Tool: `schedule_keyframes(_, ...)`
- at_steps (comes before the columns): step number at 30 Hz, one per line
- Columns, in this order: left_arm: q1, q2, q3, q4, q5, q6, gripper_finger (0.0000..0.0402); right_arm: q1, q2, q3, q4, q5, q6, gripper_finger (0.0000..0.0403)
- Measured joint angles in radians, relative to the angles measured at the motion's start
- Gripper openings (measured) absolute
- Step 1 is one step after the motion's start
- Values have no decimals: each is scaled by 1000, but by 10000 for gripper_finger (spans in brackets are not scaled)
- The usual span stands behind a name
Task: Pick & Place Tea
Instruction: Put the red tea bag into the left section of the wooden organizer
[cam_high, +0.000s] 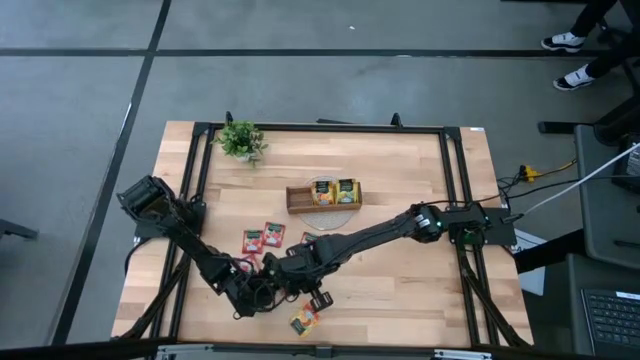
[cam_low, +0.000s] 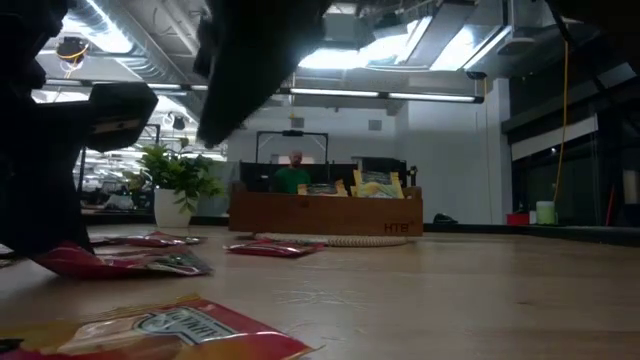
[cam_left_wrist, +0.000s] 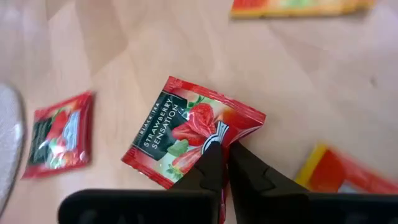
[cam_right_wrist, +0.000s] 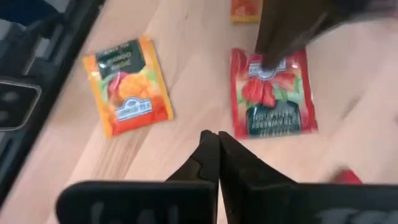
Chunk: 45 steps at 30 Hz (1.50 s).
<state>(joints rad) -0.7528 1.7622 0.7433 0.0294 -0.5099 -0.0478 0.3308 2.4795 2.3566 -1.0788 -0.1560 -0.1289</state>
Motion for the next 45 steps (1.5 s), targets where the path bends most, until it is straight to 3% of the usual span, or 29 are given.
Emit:
schedule_keyframes(5, -3, -66, 22, -121, -41, -8, 8, 0, -106, -45, -48, 4, 126, 20)
schedule_keyframes(13, 0, -174, 72, -171, -140, 84, 8, -16, -208, -43, -26, -45, 416, 25)
schedule_keyframes(19, 6, -252, 129, -244, -231, 241, 8, -37, -260, -41, 16, -83, 582, 35)
schedule_keyframes(33, 10, -403, 158, -271, -352, 498, 8, -152, -376, -29, 16, -85, 799, 188)
schedule_keyframes(38, 10, -426, 177, -276, -404, 604, 8, -200, -376, -30, 12, -160, 810, 220)
schedule_keyframes(45, 7, -426, 190, -274, -438, 647, 9, -250, -386, -30, -11, -179, 831, 244)
